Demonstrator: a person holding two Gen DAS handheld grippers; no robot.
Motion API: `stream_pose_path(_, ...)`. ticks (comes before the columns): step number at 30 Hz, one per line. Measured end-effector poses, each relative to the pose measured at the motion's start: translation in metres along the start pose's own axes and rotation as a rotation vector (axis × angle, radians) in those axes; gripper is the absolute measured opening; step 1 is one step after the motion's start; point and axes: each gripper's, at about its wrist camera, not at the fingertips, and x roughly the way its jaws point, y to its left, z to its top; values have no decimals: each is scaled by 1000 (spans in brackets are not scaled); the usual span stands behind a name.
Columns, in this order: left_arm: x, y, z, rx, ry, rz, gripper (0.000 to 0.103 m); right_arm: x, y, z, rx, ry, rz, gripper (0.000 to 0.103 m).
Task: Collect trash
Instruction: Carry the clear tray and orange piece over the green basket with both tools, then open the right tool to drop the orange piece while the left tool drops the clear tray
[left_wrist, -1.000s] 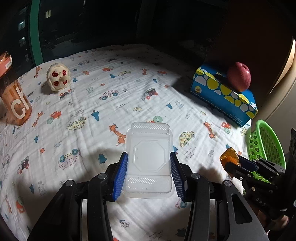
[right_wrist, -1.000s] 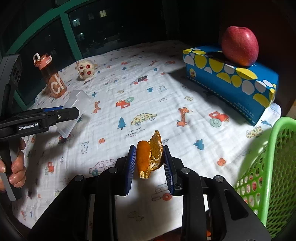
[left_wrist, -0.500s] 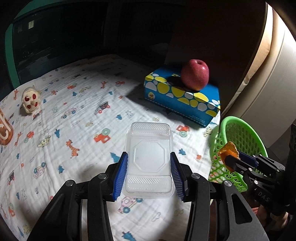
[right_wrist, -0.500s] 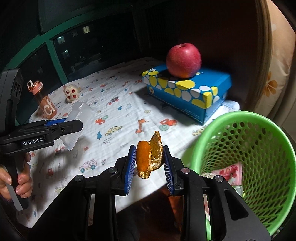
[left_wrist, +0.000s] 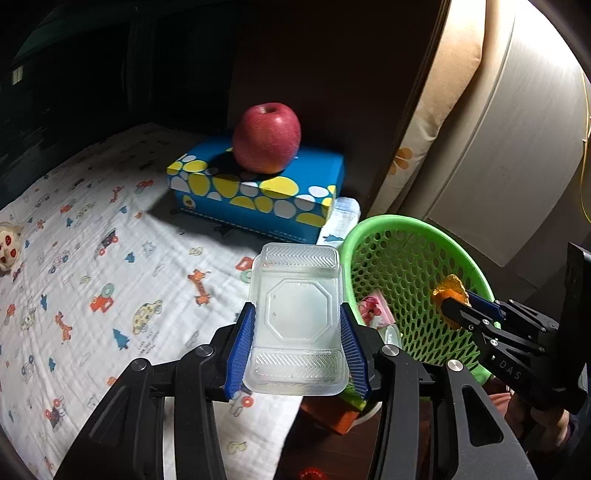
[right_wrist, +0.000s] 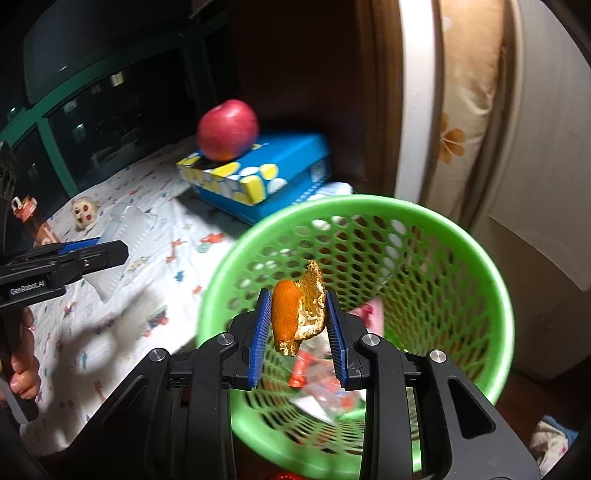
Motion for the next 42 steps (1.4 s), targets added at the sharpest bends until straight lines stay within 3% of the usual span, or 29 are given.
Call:
stream_pose_path(9, 18, -53, 6, 77, 28, -49, 44, -8, -45, -13, 80, 9, -41, 32)
stream_pose_path(17, 28, -80, 6, 109, 46, -69, 44, -11, -59, -20, 103, 15, -42, 32)
stream_pose_path(38, 42, -104, 7, 124, 72, -88, 45, -15, -69, -21, 121, 10, -30, 34)
stream_pose_path(42, 43, -106, 7, 124, 73, -90, 45, -17, -71, -21, 123, 0, -31, 43)
